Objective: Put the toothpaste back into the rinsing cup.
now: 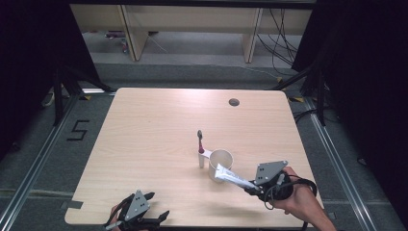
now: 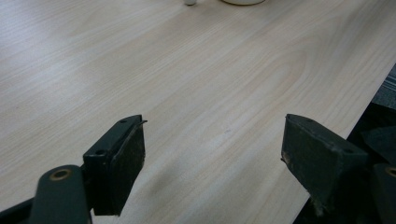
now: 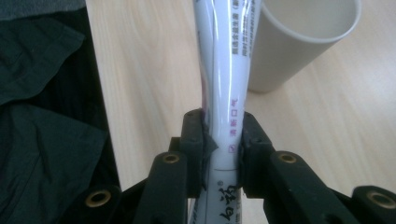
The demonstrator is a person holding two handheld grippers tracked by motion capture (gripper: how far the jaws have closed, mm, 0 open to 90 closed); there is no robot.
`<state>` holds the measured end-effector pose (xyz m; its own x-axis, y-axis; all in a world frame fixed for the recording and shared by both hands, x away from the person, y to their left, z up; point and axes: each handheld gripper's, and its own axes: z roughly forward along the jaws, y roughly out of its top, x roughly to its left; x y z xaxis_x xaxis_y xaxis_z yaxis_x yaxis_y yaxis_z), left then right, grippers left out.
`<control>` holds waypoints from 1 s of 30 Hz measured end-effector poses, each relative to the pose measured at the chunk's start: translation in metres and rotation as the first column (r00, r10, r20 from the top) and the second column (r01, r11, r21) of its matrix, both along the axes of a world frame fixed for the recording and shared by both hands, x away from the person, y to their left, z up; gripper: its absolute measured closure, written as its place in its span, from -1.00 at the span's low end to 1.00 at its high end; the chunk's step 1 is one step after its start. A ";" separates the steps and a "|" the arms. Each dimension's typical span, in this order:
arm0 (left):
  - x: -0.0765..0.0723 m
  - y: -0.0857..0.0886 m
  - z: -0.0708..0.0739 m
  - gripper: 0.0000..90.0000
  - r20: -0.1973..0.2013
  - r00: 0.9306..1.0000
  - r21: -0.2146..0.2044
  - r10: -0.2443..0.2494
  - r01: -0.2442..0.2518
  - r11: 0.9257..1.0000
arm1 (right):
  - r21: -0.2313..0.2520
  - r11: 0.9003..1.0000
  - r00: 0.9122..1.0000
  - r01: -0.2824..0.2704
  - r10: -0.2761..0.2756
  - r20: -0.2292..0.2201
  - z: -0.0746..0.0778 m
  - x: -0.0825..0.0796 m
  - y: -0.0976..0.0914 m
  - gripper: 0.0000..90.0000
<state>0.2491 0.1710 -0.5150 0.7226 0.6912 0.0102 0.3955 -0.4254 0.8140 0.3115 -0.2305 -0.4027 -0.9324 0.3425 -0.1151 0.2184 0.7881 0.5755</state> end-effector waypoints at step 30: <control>0.000 0.001 0.000 -0.53 0.003 1.000 0.007 0.002 -0.002 1.000 | 0.384 0.904 0.976 0.190 -0.215 0.023 0.021 0.068 -0.007 0.69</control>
